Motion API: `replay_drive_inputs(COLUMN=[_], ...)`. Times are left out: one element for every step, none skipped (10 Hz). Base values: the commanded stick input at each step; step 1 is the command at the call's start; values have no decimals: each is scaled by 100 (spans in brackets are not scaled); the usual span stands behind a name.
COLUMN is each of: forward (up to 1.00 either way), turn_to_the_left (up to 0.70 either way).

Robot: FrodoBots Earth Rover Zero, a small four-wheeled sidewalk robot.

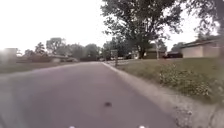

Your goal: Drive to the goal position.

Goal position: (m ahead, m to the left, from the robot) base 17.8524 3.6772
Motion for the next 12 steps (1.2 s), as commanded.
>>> replay_drive_inputs(forward=[100,100,100,100,100,100,100,100,100,100,100,100], turn_to_the_left=[0,0,0,2,2,0,0,0,0,0,2,0])
